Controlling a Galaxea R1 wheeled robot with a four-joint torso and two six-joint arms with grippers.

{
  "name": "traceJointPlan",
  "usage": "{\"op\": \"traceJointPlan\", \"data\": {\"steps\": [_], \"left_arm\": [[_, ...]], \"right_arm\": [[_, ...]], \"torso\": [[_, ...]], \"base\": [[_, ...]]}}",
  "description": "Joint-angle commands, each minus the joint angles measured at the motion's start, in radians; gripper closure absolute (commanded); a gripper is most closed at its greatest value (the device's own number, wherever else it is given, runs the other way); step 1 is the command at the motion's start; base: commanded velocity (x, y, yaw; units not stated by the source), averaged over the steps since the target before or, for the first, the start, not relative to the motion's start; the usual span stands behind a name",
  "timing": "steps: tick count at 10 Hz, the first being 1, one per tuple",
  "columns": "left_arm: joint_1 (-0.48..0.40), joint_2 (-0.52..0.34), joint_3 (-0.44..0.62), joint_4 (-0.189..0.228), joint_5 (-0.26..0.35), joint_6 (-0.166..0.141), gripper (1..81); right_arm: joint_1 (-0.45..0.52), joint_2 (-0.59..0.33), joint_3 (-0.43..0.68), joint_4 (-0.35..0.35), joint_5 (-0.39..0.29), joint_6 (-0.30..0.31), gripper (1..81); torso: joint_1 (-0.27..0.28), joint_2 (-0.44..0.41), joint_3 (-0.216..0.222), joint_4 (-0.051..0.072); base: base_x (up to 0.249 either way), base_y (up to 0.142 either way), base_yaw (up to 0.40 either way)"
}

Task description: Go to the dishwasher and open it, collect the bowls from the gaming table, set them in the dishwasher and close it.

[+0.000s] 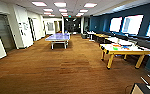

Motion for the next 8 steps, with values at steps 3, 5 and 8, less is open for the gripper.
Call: {"op": "traceJointPlan", "data": {"steps": [3, 5, 8], "left_arm": [[-0.055, 0.000, -0.002, 0.007, 0.048, 0.006, 1.0], [-0.056, 0.000, -0.002, 0.007, 0.046, 0.004, 1.0], [-0.056, 0.001, -0.002, 0.007, 0.046, 0.006, 1.0]], "right_arm": [[0.051, -0.004, -0.001, 0.001, -0.050, -0.001, 1.0], [0.051, -0.001, -0.001, 0.001, -0.050, -0.001, 1.0], [0.056, 0.003, -0.001, -0.002, -0.051, -0.001, 1.0]], "torso": [[0.001, 0.000, 0.000, 0.000], [0.001, 0.000, 0.000, 0.000], [0.001, 0.000, 0.000, 0.000]], "base": [[0.196, 0.000, 0.000], [0.199, 0.000, 0.000], [0.215, 0.000, 0.000]]}}
